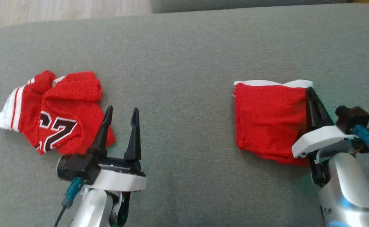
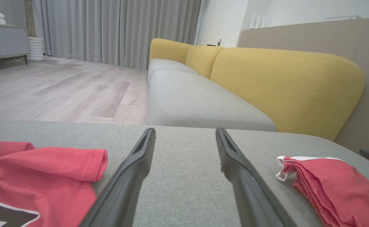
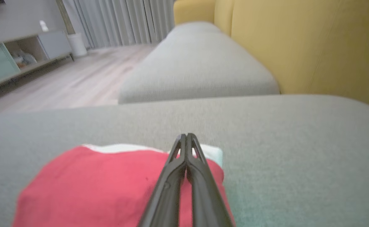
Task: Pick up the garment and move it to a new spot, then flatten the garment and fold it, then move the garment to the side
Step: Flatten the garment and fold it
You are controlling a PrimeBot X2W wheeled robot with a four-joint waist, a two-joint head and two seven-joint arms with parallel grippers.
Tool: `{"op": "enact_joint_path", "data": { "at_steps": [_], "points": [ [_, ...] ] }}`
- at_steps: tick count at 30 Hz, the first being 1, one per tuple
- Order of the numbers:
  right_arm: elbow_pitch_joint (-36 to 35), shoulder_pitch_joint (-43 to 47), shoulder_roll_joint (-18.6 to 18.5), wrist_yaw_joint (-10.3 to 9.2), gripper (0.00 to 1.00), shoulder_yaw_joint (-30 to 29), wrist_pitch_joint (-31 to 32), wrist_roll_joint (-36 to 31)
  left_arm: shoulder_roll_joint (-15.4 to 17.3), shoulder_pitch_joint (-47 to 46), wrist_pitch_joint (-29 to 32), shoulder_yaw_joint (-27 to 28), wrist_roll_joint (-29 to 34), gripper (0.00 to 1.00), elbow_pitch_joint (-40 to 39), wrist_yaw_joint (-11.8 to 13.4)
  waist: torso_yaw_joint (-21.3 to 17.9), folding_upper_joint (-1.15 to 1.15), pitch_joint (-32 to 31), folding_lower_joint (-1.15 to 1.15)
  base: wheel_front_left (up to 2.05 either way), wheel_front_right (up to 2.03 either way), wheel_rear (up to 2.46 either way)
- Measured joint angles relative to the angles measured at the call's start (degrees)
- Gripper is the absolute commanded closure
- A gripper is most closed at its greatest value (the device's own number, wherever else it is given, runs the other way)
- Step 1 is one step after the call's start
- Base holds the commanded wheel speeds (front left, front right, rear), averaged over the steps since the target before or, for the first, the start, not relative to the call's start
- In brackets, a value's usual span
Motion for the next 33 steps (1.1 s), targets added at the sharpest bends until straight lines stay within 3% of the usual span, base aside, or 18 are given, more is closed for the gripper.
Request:
{"op": "enact_joint_path", "data": {
  "at_steps": [6,10,13,19,22,33],
  "points": [
    [15.3,-4.1,0.0,0.00,1.00,-1.3,0.0,-3.9,0.0,-1.7,0.0,-1.0,-0.1,0.00,0.3,0.0,2.5,0.00,2.0,0.00,0.00,0.00,0.00],
    [20.2,-6.5,0.0,-0.01,1.00,-1.6,-2.5,-4.2,0.0,-2.2,0.0,-1.0,-0.1,0.00,0.5,0.0,2.9,0.00,1.8,-0.01,0.00,0.00,0.00],
    [21.5,-7.9,-0.1,-0.01,1.00,0.4,-4.0,-3.4,0.0,-2.2,0.0,-1.0,-0.1,0.00,0.6,0.1,2.7,0.00,1.1,-0.01,0.00,0.00,0.00],
    [19.4,-9.4,-0.1,0.00,1.00,11.3,-5.2,3.1,0.0,-2.2,0.0,-1.3,-0.5,0.00,0.6,0.1,2.6,0.00,-0.4,-0.02,0.00,0.00,0.00],
    [21.9,-9.3,-0.1,-0.01,1.00,14.6,-4.7,4.4,0.0,-2.2,0.0,-1.5,-0.6,0.00,0.6,0.1,3.1,0.00,-0.6,-0.02,0.00,0.00,0.00],
    [27.5,-9.4,-0.2,-0.01,1.00,18.5,-3.9,7.8,0.0,-2.0,0.0,-1.0,-0.6,0.00,0.6,0.2,3.3,0.00,-1.7,-0.02,0.00,0.00,0.00]
  ]
}}
